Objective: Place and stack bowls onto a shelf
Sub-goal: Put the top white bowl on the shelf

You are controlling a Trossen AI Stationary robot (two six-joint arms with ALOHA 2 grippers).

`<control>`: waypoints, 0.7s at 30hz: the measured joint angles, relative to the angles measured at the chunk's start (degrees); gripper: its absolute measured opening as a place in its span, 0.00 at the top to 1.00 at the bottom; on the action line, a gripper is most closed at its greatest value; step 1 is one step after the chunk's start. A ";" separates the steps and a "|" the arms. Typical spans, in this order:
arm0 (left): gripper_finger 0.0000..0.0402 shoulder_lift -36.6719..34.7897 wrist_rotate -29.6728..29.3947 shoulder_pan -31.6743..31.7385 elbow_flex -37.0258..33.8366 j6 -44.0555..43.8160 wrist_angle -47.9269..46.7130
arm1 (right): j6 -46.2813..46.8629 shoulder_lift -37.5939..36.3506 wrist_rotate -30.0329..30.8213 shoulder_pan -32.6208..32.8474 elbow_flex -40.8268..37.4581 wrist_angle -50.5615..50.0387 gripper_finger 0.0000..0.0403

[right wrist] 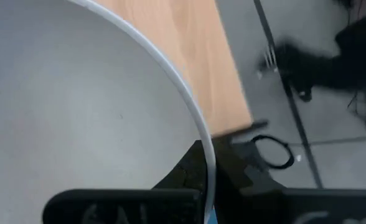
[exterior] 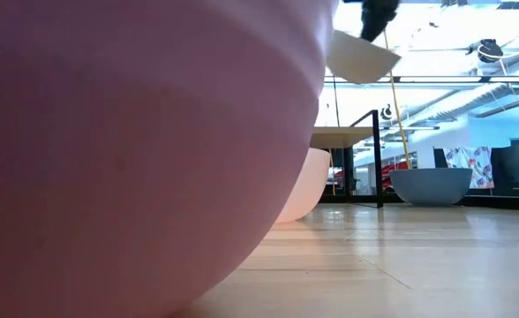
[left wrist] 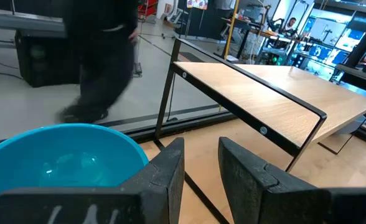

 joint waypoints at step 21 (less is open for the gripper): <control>0.74 0.01 0.00 0.00 0.00 -0.02 -0.42 | -9.00 21.64 -4.12 -6.29 9.28 3.71 1.00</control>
